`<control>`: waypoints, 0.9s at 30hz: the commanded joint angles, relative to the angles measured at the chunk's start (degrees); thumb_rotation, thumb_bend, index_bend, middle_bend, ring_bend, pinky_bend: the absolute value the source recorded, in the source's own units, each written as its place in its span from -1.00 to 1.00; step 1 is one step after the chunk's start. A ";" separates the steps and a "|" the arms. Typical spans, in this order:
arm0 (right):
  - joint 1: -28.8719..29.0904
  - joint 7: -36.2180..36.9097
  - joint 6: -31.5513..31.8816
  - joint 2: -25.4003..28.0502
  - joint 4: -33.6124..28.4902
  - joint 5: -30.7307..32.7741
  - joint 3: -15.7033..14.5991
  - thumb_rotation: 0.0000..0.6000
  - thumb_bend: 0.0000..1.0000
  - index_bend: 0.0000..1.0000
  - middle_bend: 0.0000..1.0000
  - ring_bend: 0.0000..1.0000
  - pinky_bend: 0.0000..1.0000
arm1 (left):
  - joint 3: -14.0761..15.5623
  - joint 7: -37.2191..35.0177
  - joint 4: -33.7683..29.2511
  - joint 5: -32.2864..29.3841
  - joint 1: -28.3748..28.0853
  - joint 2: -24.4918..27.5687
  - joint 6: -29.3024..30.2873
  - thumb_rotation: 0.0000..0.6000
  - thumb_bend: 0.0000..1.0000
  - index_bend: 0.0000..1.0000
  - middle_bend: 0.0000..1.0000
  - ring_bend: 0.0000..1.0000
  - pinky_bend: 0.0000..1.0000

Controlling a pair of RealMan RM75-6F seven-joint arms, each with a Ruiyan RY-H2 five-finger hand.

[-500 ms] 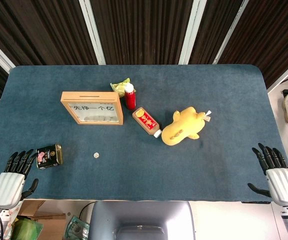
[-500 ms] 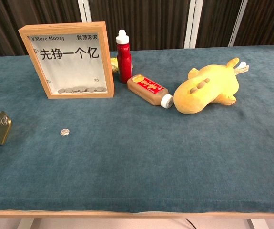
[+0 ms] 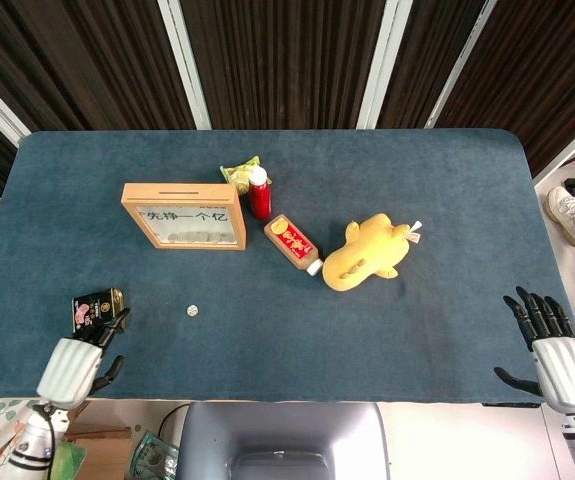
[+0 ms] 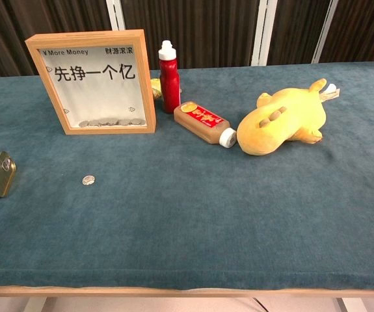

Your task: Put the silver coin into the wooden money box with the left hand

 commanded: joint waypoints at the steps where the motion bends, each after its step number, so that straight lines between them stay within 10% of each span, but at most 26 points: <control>1: -0.12 0.58 0.15 0.34 0.05 -0.37 -0.23 1.00 -0.60 -1.00 -1.00 -1.00 -1.00 | -3.02 -2.20 6.62 -0.34 -3.30 -7.96 -1.19 1.00 -0.19 -0.38 0.99 1.00 1.00; 14: -0.32 1.57 0.54 0.51 0.47 -1.15 -0.46 1.00 -0.60 -1.00 -1.00 -1.00 -1.00 | -9.49 18.03 6.67 -15.71 -9.53 -19.57 -13.91 1.00 -0.17 -0.22 1.00 1.00 1.00; 27: -0.62 2.55 0.89 0.93 0.82 -1.53 -0.70 1.00 -0.60 -1.00 -1.00 -1.00 -1.00 | -11.15 19.13 17.24 -19.87 -13.12 -28.77 -14.94 1.00 -0.18 -0.18 1.00 1.00 1.00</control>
